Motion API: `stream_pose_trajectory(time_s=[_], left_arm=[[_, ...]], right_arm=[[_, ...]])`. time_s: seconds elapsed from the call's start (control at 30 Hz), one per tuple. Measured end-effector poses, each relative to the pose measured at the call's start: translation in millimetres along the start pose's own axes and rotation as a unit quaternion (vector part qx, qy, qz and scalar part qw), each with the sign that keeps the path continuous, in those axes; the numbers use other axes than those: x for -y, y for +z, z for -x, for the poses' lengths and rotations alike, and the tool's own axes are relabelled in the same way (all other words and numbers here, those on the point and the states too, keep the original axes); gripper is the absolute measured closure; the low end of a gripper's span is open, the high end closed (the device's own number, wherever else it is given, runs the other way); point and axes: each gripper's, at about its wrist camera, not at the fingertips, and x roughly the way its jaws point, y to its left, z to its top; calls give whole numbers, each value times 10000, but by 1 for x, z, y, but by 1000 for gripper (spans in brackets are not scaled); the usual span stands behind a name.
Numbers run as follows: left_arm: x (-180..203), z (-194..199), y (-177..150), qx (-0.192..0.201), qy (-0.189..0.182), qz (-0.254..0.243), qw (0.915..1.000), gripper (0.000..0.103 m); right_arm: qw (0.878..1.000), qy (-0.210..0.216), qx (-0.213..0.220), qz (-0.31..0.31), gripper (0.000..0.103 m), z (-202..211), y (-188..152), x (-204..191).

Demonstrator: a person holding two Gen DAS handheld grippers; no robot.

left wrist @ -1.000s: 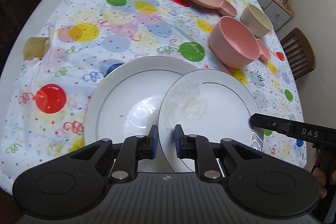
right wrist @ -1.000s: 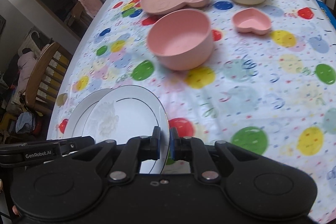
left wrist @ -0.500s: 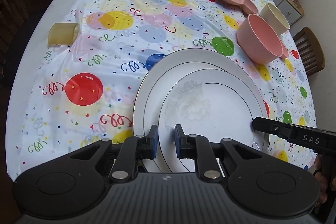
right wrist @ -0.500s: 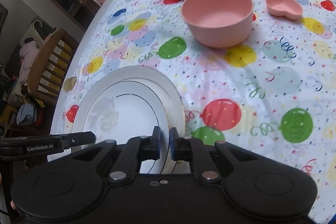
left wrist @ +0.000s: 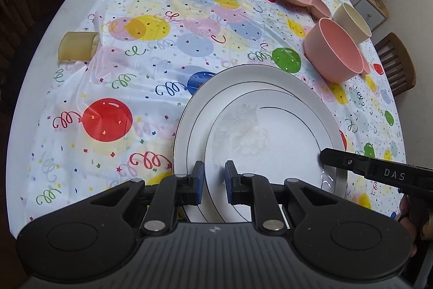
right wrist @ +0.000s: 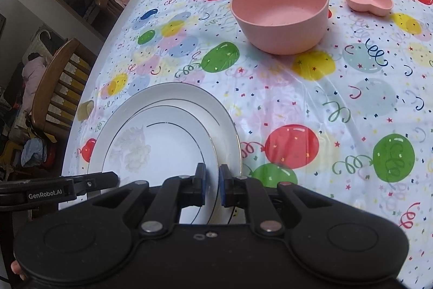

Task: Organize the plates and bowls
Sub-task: 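Open both grippers and raise them off the stacked plates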

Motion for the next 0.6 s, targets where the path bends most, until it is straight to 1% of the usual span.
stream_pose_trajectory(time_s=[0.23, 0.47, 0.57, 0.6], left_arm=[[-3, 2, 1, 7, -6, -2, 10000, 87], [-3, 8, -1, 38, -16, -51, 10000, 87], [-3, 12, -2, 73, -54, -86, 9999, 87], [-2, 15, -3, 95, -77, -121, 9999, 87]], right_arm=[[10000, 14, 9, -22, 96, 1, 1, 1], [9999, -70, -35, 113, 95, 0, 1, -2], [9998, -171, 13, 141, 91, 3, 0, -6], [9997, -195, 49, 169, 88, 5, 0, -8]])
